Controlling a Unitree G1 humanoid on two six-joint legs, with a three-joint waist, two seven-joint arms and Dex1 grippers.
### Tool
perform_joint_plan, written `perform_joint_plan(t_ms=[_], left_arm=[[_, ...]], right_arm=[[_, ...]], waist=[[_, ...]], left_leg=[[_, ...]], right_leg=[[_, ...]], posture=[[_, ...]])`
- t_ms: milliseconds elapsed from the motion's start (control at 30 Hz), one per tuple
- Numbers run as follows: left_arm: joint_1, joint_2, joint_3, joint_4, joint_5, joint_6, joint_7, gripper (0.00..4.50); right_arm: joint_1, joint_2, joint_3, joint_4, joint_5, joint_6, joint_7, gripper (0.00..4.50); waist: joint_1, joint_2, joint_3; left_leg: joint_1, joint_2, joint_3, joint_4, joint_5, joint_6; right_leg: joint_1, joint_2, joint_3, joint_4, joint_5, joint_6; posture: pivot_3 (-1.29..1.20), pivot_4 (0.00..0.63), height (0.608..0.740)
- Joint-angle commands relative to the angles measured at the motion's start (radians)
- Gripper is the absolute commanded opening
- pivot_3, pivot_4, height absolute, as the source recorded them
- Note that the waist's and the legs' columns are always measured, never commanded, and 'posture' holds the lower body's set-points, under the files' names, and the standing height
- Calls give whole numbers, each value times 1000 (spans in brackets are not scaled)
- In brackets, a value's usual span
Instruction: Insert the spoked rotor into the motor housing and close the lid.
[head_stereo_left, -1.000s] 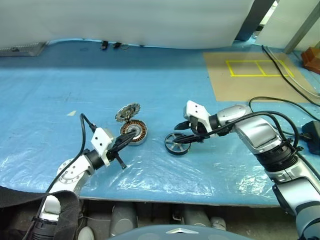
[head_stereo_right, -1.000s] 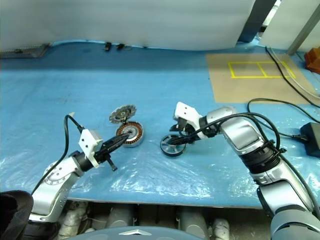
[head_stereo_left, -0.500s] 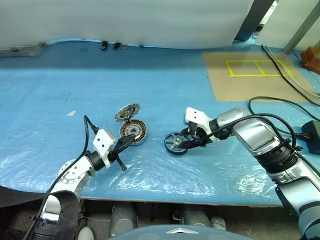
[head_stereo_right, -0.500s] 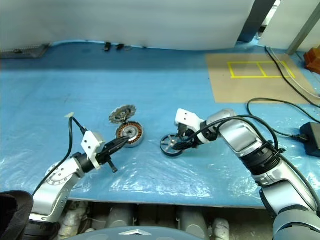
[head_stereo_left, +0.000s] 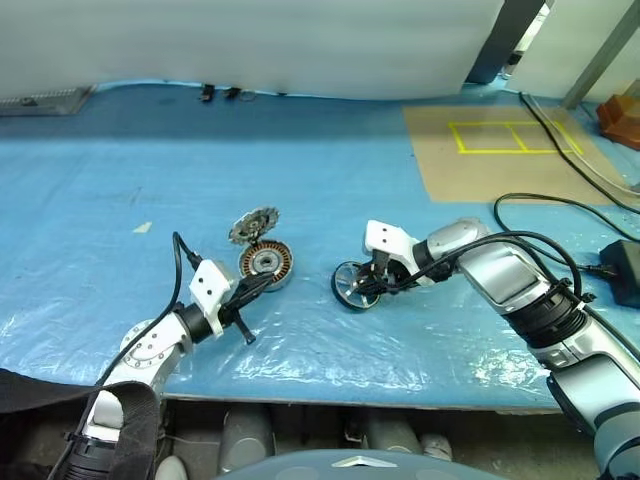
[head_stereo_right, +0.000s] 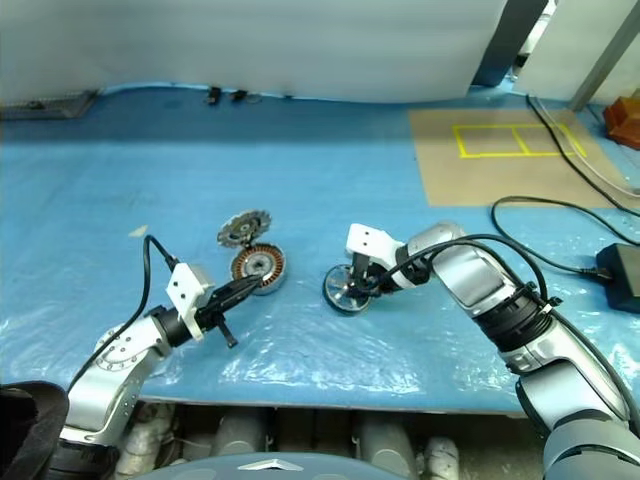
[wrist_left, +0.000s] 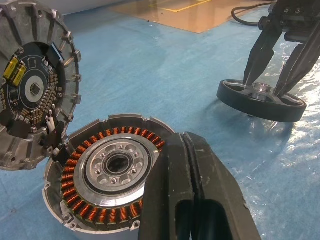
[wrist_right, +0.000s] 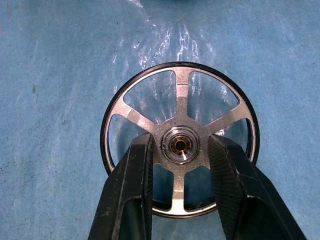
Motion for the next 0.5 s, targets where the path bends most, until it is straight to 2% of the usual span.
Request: perform_joint_plan(t_ms=[33,133,333,500], left_arm=[[-1,17,35,-32,-7,-17,7,0],[-11,24,55,-19,-3,-34,12,0],[-2,29,109,-32,-41,-30,13,0],[68,52,144,-53,-62,-20,1,0]], right_arm=[[-19,25,-10,14,-11,-21,-9,1237],[-45,50,-34,12,16,-22,5,1237],[-113,142,-93,26,82,30,-4,1237],[-162,209,-69,82,71,8,-10,1237]], waist=[[0,0,0],[0,0,0],[2,0,0],[3,0,0]], left_leg=[[0,0,0,0,0,0],[1,0,0,1,0,0],[-4,0,0,3,0,0],[-4,0,0,1,0,0]], right_leg=[[0,0,0,0,0,0],[0,0,0,2,-2,4],[-7,0,0,4,1,-2],[-8,0,0,3,1,-2]], posture=[[0,150,740],[0,150,740],[0,150,740],[0,150,740]])
